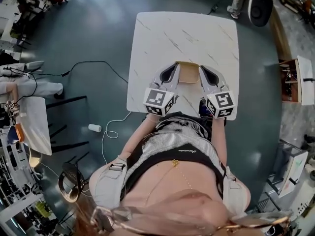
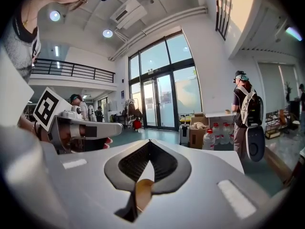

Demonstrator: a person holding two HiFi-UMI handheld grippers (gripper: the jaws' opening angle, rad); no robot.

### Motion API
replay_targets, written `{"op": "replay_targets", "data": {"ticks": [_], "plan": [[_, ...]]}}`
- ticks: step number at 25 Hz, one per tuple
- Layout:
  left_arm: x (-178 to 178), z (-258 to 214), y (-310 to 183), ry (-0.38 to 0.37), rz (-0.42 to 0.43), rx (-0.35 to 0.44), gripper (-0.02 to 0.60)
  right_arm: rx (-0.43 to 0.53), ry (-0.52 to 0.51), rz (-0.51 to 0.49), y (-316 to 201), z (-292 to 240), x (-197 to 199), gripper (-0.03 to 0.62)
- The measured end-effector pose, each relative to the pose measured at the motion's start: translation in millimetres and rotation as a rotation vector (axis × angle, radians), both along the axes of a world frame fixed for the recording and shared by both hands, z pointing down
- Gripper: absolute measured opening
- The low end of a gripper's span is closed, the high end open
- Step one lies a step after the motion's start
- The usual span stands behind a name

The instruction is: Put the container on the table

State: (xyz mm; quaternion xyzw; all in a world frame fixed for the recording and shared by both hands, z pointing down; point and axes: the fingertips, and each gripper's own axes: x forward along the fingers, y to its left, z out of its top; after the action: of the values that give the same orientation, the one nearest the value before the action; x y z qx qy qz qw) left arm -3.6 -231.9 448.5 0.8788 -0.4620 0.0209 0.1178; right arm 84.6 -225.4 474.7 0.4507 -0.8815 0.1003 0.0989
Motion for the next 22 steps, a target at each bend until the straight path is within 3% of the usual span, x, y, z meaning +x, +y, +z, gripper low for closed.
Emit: {"op": "replay_targets", "data": {"ticks": [22], "plan": [[-3.1,-13.0,5.2,0.002,-0.013,-0.004,0.0,0.025,0.011,-0.037,4.0,-19.0,-14.3,0.025]]}}
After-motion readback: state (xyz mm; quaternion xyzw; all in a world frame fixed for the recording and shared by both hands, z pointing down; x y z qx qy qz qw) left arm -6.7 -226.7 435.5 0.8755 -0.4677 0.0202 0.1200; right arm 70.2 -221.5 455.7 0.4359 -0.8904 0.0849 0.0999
